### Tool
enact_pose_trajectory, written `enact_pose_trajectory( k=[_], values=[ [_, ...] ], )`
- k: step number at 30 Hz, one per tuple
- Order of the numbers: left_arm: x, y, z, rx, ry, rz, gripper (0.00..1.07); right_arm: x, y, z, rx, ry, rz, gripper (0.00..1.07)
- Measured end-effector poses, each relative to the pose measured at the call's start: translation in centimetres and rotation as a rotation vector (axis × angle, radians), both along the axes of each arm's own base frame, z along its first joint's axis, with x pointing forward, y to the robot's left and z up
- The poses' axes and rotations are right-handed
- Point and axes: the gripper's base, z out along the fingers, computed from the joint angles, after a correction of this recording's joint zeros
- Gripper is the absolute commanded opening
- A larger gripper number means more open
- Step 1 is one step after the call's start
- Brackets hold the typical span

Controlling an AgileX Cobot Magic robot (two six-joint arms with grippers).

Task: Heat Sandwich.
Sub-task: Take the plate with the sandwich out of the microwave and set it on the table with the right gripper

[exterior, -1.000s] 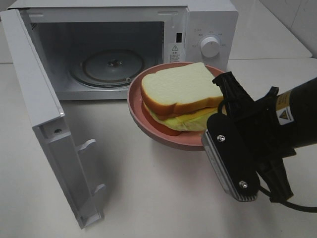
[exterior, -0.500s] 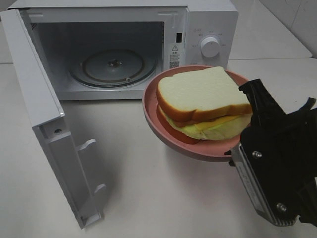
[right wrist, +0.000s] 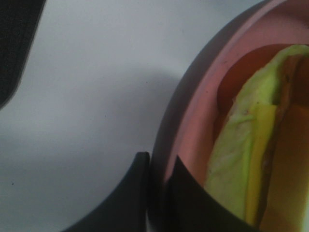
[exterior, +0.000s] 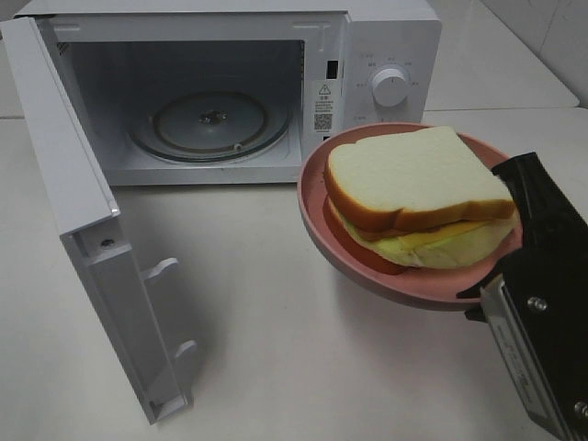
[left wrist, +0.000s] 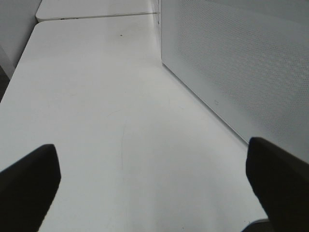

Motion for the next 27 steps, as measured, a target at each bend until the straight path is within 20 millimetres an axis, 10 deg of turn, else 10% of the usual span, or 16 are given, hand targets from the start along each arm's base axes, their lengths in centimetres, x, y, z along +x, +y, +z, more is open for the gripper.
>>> enact_pose_trajectory(
  k=[27],
  values=[
    [0.0, 0.0, 0.0, 0.0, 0.0, 0.0, 1.01, 0.6, -2.4, -0.1, -0.031, 0.019, -0.444, 0.03]
  ],
)
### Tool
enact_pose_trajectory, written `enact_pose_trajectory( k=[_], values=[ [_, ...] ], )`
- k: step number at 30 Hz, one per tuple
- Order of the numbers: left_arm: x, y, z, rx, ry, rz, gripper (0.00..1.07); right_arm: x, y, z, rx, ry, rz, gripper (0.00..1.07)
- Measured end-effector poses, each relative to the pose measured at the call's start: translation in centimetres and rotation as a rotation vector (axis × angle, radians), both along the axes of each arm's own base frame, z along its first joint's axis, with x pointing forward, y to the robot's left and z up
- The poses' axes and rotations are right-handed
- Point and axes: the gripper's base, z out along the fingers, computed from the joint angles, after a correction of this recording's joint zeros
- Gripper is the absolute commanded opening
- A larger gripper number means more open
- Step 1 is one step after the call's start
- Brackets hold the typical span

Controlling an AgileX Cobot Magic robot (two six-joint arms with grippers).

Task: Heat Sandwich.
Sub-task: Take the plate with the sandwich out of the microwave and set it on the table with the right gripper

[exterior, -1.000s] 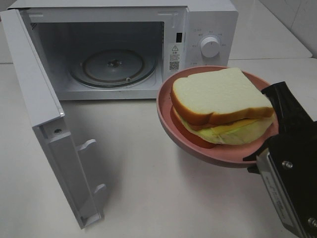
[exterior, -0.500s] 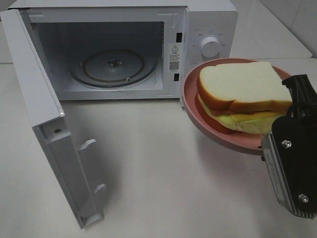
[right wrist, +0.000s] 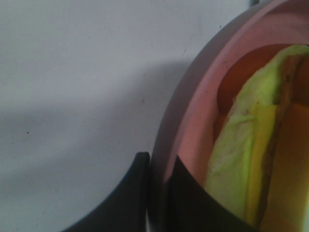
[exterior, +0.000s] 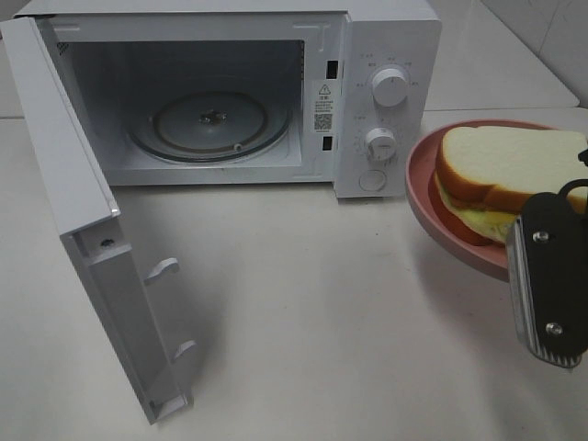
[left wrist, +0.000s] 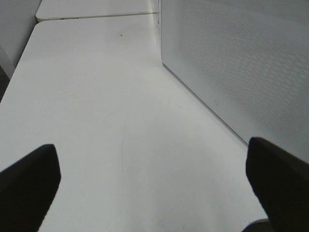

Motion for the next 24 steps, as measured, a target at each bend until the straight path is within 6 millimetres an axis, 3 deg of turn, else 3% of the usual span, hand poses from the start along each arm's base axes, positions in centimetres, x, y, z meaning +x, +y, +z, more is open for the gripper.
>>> enact_pose_trajectory(
  k=[15, 24],
  values=[
    [0.0, 0.0, 0.0, 0.0, 0.0, 0.0, 1.01, -0.3, -1.2, -0.2, -0.014, 0.038, -0.216, 0.03],
    [0.0, 0.0, 0.0, 0.0, 0.0, 0.0, 1.01, -0.4, -2.2, 0.0, 0.012, 0.012, -0.465, 0.03]
  ],
)
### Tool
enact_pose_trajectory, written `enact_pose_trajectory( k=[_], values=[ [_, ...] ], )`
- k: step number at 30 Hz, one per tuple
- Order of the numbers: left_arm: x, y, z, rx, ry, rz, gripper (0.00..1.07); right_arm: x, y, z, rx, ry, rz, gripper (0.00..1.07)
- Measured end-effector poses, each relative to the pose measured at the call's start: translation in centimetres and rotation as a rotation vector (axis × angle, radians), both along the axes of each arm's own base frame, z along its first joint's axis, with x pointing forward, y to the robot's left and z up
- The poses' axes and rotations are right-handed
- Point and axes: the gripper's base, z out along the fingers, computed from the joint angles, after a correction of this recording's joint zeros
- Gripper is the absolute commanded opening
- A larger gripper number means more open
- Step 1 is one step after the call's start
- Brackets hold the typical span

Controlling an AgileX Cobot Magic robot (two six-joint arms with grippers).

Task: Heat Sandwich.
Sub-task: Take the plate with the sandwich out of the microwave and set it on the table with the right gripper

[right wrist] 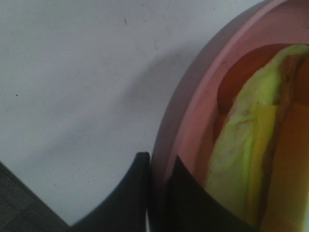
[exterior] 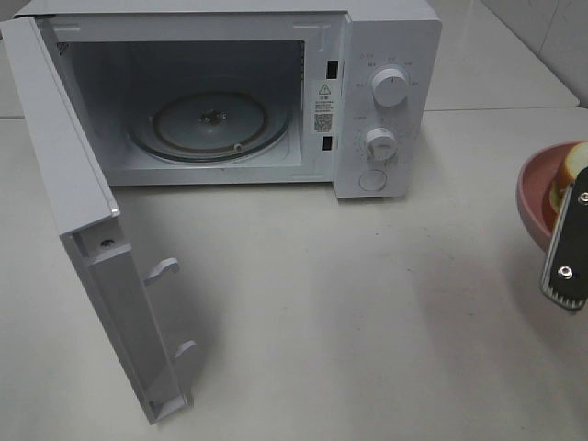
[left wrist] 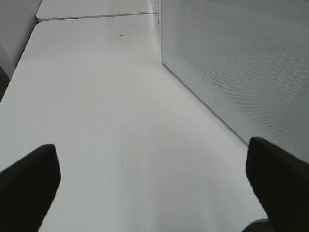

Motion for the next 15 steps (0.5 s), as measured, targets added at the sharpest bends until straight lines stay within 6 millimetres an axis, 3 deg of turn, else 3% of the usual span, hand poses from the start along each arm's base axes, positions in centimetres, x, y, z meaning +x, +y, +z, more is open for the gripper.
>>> enact_pose_trajectory(
  k=[15],
  values=[
    [0.0, 0.0, 0.0, 0.0, 0.0, 0.0, 1.01, -0.52, -0.98, 0.05, 0.026, -0.013, -0.258, 0.03]
  ],
)
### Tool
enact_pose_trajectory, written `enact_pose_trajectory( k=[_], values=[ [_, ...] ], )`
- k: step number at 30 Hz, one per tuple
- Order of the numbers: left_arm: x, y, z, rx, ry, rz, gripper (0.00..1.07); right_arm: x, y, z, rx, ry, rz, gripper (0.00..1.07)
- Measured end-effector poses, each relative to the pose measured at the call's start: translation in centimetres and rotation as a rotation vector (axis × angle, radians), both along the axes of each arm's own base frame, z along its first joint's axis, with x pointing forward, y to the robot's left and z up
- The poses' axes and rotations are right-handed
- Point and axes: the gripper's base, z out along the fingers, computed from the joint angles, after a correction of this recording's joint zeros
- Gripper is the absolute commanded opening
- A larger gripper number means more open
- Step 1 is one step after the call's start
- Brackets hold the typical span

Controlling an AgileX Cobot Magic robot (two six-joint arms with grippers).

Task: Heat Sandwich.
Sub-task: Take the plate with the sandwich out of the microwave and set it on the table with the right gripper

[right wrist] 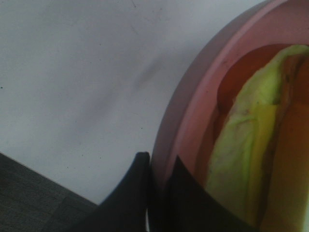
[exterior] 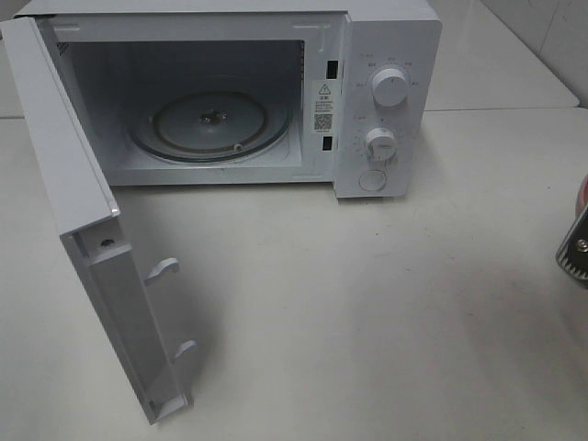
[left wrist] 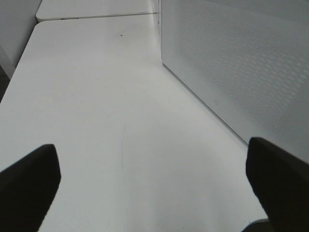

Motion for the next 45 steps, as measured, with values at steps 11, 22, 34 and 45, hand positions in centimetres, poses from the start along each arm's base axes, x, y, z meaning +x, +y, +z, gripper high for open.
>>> enact_pose_trajectory(
  k=[11, 22, 34, 45],
  values=[
    [0.0, 0.0, 0.0, 0.0, 0.0, 0.0, 1.01, -0.5, -0.7, 0.0, 0.026, -0.024, -0.219, 0.04],
    [0.0, 0.0, 0.0, 0.0, 0.0, 0.0, 1.01, -0.4, -0.7, -0.1, 0.041, -0.047, -0.318, 0.01],
    [0.0, 0.0, 0.0, 0.0, 0.0, 0.0, 1.01, 2.0, 1.1, -0.2, 0.041, -0.076, -0.464, 0.02],
    [0.0, 0.0, 0.0, 0.0, 0.0, 0.0, 1.01, 3.9, 2.6, -1.0, 0.001, -0.06, -0.501, 0.03]
  ],
)
